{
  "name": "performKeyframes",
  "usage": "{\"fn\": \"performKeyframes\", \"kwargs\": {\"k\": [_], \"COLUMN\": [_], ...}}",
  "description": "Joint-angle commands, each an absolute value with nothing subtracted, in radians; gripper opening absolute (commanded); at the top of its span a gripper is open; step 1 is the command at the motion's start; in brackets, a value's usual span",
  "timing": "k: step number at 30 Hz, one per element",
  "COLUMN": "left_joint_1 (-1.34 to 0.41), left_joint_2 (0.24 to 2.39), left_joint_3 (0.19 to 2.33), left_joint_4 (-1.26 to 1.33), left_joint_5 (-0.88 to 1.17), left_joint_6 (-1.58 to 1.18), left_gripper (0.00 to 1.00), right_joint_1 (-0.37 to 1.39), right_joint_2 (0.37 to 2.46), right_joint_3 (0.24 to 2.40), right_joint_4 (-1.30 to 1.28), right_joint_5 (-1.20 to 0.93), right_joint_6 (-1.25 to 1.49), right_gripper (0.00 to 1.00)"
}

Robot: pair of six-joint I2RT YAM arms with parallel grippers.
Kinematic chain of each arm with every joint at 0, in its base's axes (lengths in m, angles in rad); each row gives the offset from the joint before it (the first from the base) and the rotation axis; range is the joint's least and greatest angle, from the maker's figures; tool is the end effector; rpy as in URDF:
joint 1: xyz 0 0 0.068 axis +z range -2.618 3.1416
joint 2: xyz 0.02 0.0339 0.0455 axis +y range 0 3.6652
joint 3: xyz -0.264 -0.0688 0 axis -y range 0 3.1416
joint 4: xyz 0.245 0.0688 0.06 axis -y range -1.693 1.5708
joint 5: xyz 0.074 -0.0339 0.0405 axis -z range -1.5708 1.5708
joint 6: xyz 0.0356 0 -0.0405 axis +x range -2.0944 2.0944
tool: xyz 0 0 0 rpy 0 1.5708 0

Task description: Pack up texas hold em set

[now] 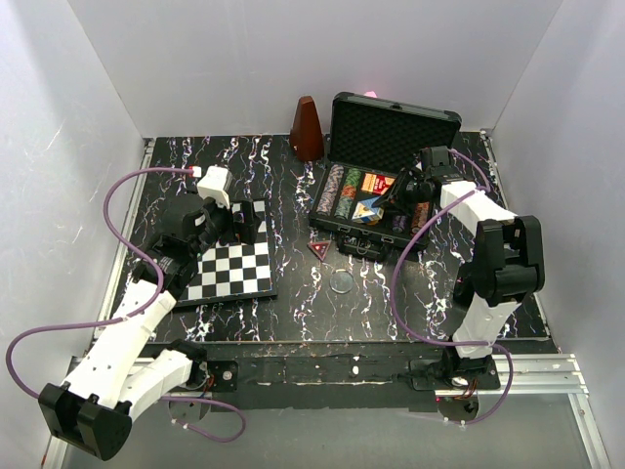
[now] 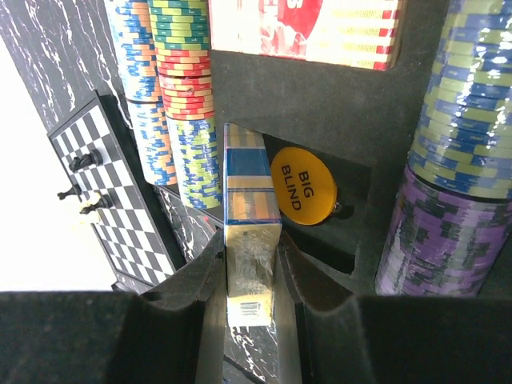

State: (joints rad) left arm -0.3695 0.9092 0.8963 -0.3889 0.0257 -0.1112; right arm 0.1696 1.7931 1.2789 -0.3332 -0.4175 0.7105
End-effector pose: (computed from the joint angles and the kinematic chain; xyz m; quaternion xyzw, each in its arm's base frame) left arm 0.1903 -0.0747 0.3358 0.1144 0.8261 -0.1417 0.5333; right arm 0.3835 0.0803 0.2229 0.1738 0.9013 0.3228 0.2306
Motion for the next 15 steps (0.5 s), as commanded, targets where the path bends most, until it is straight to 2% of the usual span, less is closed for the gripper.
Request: {"fn": "performKeyframes", "kwargs": {"k": [1,7,11,13,15], "left_joint_1": [-0.370,-0.370,-0.370,-0.370,-0.370], "left_joint_2": [0.911,0.916,0.919,0.922,0.927], "left_joint_3": [0.923,0.925,0.927,0.928,0.928], "left_joint_4": [-0.394,-0.397,-0.397,-0.396,-0.399], "left_joint_5": [0.014,0.015,0.017,0.020,0.021], "left_joint_6": [-0.098,-0.098,-0.098,-0.098,-0.100], "left_gripper": [0.98,0.98,0.98,0.98,0.98], "right_joint_1": [0.179,0.178,0.179,0.179,0.179], "right_joint_2": [1.828,1.825,1.796,1.776,1.760], "right_joint_3": [1.292,1.290,1.279,1.279,1.287], "right_joint_4": [-0.255,-0.284,-0.305,-0.328,-0.360], "right_joint_5": [-0.460,-0.396,-0.344,-0.302,-0.263], "right_joint_6": [0.707,0.667,0.638,0.623,0.600], "right_gripper": [0.01,0.01,0.30,0.40,0.58]}}
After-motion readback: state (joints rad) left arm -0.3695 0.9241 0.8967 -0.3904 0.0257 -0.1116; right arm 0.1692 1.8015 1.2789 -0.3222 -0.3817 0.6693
